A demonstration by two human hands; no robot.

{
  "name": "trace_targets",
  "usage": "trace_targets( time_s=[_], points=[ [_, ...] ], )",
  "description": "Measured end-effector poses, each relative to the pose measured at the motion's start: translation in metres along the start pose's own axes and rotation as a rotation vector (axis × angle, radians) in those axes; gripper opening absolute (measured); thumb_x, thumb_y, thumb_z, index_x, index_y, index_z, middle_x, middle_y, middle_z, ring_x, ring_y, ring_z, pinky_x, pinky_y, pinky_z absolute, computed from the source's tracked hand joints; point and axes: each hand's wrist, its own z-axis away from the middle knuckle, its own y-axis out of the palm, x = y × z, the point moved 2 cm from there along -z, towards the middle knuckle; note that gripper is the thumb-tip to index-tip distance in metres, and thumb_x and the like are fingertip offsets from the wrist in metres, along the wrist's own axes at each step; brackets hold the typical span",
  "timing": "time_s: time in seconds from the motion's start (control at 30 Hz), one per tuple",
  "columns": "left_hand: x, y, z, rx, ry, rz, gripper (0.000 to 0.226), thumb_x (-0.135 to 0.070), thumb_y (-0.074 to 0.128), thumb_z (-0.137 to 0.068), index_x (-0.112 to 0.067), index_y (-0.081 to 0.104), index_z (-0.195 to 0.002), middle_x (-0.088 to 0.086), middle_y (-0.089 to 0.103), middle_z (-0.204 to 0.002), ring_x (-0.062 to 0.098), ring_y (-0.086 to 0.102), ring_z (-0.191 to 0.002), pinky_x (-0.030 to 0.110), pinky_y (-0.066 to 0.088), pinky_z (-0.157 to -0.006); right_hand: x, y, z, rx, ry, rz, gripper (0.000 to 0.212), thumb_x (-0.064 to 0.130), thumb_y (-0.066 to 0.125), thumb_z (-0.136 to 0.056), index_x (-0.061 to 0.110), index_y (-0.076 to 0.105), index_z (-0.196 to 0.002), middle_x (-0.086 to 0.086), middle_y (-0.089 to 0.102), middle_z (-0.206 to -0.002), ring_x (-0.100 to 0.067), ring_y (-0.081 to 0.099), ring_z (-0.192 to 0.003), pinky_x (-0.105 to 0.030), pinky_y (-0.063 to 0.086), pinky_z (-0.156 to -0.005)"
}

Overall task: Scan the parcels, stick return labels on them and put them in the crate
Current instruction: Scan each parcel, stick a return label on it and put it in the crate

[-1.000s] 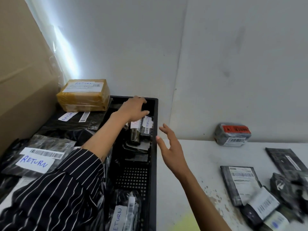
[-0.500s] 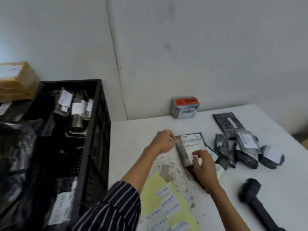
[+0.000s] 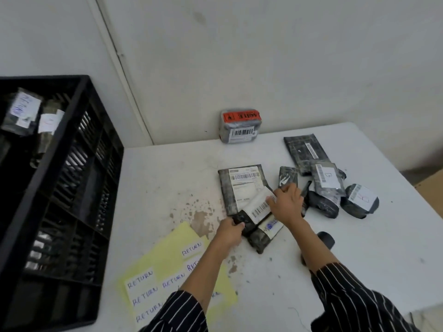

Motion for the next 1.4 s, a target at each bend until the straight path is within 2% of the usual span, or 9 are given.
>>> trace_targets(
  time_s=[0.17,0.3,0.43,0.53,0.63,0.83,1.03,1.23,1.4],
  points=[
    [0.001,0.003,0.015,-0.164,0.101,0.061,0.039,-0.026,0.052,-0.096,-0.012,0.04,-0.13,0.007,0.052,-0.122,0.024,0.055,-0.108,0.034,0.048,-0.083,-0.002,-0.008,0.026,-0.074,0.015,-0.448,0.021,0.026,0.05,-0.095,0.008,0.052,-0.105,-0.011,0.056,-0.111,-0.03,0.05,-0.108,-0.04,0.036,-0.092],
    [0.008,0.001,0.031,-0.229,0.168,0.154,0.027,-0.017,0.054,-0.095,-0.011,0.047,-0.12,0.01,0.056,-0.119,0.026,0.058,-0.102,0.031,0.054,-0.071,-0.017,-0.016,0.07,-0.009,-0.026,-0.735,0.019,0.025,0.049,-0.096,0.008,0.053,-0.105,-0.005,0.061,-0.099,-0.016,0.056,-0.084,-0.016,0.041,-0.063],
    [0.02,0.003,0.047,-0.173,0.191,0.213,0.013,-0.012,0.051,-0.096,-0.011,0.049,-0.109,0.013,0.058,-0.115,0.026,0.058,-0.099,0.026,0.053,-0.064,-0.051,-0.011,0.112,-0.179,-0.065,-0.564,0.031,0.022,0.059,-0.091,0.008,0.056,-0.119,-0.011,0.053,-0.116,-0.028,0.047,-0.109,-0.039,0.037,-0.094],
    [0.027,0.006,0.053,-0.184,0.184,0.249,0.015,-0.012,0.05,-0.097,-0.01,0.048,-0.111,0.014,0.057,-0.116,0.027,0.058,-0.1,0.026,0.052,-0.061,-0.085,0.001,0.145,-0.287,0.013,-0.357,0.059,0.015,0.073,-0.077,0.0,0.048,-0.128,-0.022,0.044,-0.126,-0.037,0.042,-0.113,-0.048,0.036,-0.093],
    [0.035,0.011,0.057,-0.205,0.18,0.274,0.015,-0.011,0.05,-0.097,-0.008,0.048,-0.111,0.017,0.057,-0.116,0.03,0.059,-0.102,0.028,0.053,-0.063,-0.114,0.02,0.163,-0.162,0.138,-0.199,0.078,0.021,0.077,-0.072,-0.005,0.038,-0.135,-0.029,0.042,-0.126,-0.044,0.043,-0.111,-0.052,0.039,-0.09],
    [0.049,0.019,0.063,-0.226,0.15,0.306,0.013,-0.011,0.052,-0.096,-0.009,0.05,-0.108,0.017,0.059,-0.113,0.031,0.059,-0.096,0.035,0.053,-0.069,-0.128,0.023,0.163,0.025,0.172,-0.061,0.042,0.03,0.059,-0.087,0.004,0.045,-0.117,-0.013,0.051,-0.111,-0.03,0.048,-0.101,-0.036,0.035,-0.077],
    [0.053,0.027,0.068,-0.24,0.143,0.333,0.013,-0.009,0.051,-0.096,-0.008,0.048,-0.109,0.014,0.056,-0.107,0.028,0.057,-0.097,0.029,0.053,-0.065,-0.125,0.005,0.179,0.136,0.177,-0.668,0.022,0.019,0.06,-0.087,0.009,0.046,-0.102,-0.003,0.056,-0.082,-0.017,0.053,-0.069,-0.027,0.042,-0.058],
    [0.054,0.033,0.071,-0.24,0.144,0.373,0.015,-0.005,0.052,-0.095,-0.005,0.047,-0.108,0.018,0.056,-0.113,0.029,0.058,-0.092,0.033,0.054,-0.066,-0.109,-0.015,0.212,0.238,0.048,-0.925,0.019,0.023,0.065,-0.085,0.013,0.05,-0.09,-0.006,0.054,-0.069,-0.016,0.048,-0.057,-0.028,0.043,-0.053],
    [0.05,0.052,0.086,-0.082,0.168,0.657,0.022,0.006,0.048,-0.093,0.0,0.041,-0.113,0.025,0.054,-0.117,0.028,0.063,-0.082,0.043,0.053,-0.074,-0.087,-0.025,0.219,0.151,0.057,-1.16,0.023,0.022,0.069,-0.084,0.01,0.053,-0.096,-0.008,0.06,-0.07,-0.013,0.054,-0.055,-0.021,0.046,-0.053]
  ],
)
